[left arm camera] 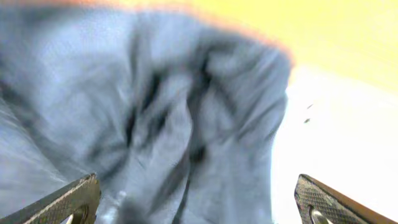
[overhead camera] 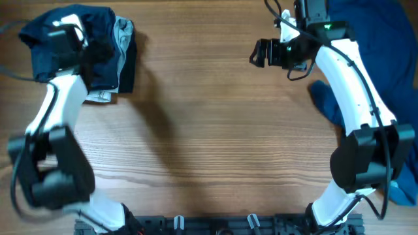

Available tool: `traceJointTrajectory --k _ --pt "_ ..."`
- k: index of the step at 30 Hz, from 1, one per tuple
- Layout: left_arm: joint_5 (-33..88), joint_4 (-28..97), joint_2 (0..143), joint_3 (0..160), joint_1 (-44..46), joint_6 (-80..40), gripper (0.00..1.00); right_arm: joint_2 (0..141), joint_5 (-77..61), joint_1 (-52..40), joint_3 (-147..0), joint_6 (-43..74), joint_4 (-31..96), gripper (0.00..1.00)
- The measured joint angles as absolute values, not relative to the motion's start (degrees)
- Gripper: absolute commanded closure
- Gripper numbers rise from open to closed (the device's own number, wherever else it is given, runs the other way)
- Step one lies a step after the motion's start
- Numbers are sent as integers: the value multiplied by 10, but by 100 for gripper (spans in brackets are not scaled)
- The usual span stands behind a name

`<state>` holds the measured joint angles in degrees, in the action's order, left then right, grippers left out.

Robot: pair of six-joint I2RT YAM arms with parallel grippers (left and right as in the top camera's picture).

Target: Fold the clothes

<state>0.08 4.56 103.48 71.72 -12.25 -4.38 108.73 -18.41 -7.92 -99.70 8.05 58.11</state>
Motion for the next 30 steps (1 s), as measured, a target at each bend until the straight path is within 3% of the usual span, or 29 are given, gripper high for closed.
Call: traceJointTrajectory --k 6,14,19,25,30 --pt "3 205 849 720 -123 -59 0 1053 -159 -79 -1126 51 582 0" --pt "95 450 633 719 -121 -113 0 843 -32 -79 -1152 20 654 0" --pt "128 551 601 719 -99 -115 0 769 22 -79 -1153 21 700 0" --pt "137 531 619 719 -9 -38 0 750 26 -79 -1153 -29 699 0" --pt "138 512 619 719 3 -17 0 792 22 -79 -1153 -62 699 0"
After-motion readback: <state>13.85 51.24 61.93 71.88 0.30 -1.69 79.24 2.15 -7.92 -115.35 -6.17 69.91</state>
